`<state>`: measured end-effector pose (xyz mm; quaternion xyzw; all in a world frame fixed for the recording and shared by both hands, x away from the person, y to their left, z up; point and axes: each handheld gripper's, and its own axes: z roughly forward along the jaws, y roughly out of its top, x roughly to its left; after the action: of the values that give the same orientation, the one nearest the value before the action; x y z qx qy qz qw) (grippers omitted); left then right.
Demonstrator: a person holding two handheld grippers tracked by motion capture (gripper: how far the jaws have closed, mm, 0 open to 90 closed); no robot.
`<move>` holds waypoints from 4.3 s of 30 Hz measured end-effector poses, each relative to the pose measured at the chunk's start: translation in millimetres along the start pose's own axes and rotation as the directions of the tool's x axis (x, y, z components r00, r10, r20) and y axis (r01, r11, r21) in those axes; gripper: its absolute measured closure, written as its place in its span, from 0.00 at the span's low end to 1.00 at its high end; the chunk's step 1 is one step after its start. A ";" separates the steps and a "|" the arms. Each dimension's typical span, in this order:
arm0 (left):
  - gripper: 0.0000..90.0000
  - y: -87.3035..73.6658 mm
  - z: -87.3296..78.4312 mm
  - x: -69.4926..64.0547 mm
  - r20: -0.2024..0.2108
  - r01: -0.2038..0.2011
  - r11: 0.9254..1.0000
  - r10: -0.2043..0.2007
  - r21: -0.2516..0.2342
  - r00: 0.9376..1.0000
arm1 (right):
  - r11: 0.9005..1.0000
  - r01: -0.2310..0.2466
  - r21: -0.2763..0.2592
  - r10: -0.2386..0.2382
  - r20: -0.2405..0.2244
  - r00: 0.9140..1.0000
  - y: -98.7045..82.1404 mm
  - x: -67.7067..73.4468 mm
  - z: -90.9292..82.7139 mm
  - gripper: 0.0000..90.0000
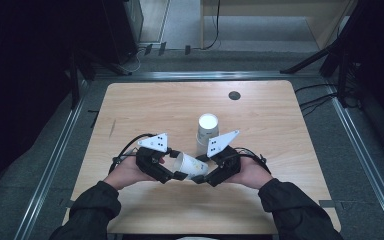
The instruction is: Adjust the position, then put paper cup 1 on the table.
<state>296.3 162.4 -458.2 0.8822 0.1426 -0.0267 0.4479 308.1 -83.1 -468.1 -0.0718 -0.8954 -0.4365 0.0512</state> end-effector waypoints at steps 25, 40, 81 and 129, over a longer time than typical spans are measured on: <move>0.16 -7.1 -4.8 6.6 0.037 0.081 0.992 -0.078 -0.095 0.996 | 0.998 -0.016 -0.066 0.015 -0.011 1.000 -0.7 -3.9 -11.9 0.39; 0.30 -3.3 -1.8 2.1 0.057 0.058 0.988 -0.051 -0.140 0.997 | 0.997 -0.038 -0.070 0.035 -0.047 0.998 -0.1 -2.7 -5.6 0.39; 0.33 -14.8 -36.2 18.3 -0.149 0.097 0.995 -0.100 -0.028 0.984 | 0.995 -0.100 0.008 0.097 0.147 0.984 -12.4 -13.1 -9.2 0.25; 0.33 -52.2 -107.8 96.0 -0.467 0.352 0.932 -0.349 -0.084 0.813 | 0.991 -0.134 0.010 0.127 0.250 0.960 -37.5 -17.2 -36.9 0.25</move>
<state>365.2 299.5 -451.5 0.8216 0.4075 0.1075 0.3839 319.6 -136.5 -477.1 -0.1842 -0.8939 -0.4075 -0.0320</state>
